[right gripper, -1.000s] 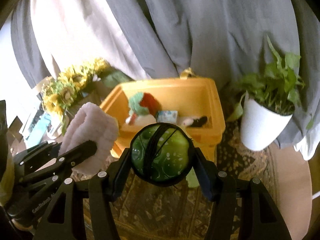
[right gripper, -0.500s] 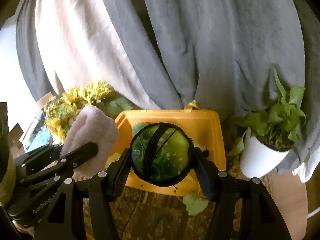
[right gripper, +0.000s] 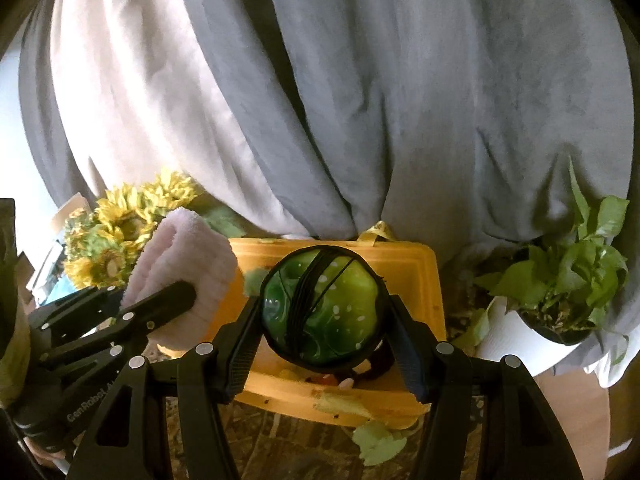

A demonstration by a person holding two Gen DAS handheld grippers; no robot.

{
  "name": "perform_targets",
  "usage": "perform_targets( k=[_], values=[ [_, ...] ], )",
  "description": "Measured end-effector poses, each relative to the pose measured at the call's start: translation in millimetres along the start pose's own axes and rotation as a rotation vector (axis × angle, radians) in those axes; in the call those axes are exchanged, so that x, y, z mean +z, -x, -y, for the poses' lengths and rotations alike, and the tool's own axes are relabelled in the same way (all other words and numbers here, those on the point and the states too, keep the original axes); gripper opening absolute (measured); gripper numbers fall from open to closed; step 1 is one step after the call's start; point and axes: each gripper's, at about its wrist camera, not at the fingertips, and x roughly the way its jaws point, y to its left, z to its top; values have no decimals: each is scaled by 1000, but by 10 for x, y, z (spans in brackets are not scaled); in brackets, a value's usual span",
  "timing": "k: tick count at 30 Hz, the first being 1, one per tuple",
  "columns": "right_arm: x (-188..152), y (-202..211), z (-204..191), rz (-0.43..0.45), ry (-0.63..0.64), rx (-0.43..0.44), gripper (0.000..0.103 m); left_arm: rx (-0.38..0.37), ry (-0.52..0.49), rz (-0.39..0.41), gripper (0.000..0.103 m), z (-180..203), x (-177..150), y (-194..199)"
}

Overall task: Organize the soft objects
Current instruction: 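Lift and carry the ring with the left tool while the right tool carries the ball over the crate, then release the ring into the crate with the left tool while the right tool releases the ball, then withdraw both open tools up and away from the crate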

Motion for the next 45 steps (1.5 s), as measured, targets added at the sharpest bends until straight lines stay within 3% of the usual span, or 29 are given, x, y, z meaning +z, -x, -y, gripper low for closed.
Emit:
perform_targets(
  k=[10,19,25,27,28,31,33,45],
  values=[
    [64,-471,167,-83,-18,-19,62,1,-2,-83,25,-65,53,-480],
    [59,-917,295,-177,-44,-24,62,-67,0,-188,26,-111,22,-921],
    [57,-1096,305,-208,-35,-36,62,-74,-5,-243,30,-119,-24,-1120],
    [53,-1147,314,-218,-38,-32,62,-67,-9,-251,36,-119,-44,-1157],
    [54,-1163,319,-221,-38,-31,62,-66,-9,-256,44,-128,-52,-1161],
    [66,-1180,317,-222,-21,-64,72,-51,-5,-269,65,-141,-65,-1176],
    [79,-1137,326,-200,-19,-92,79,-19,-8,-260,70,-153,-73,-1161],
    [69,-802,279,-138,-25,-135,79,136,9,-182,79,-156,-67,-771]
  ],
)
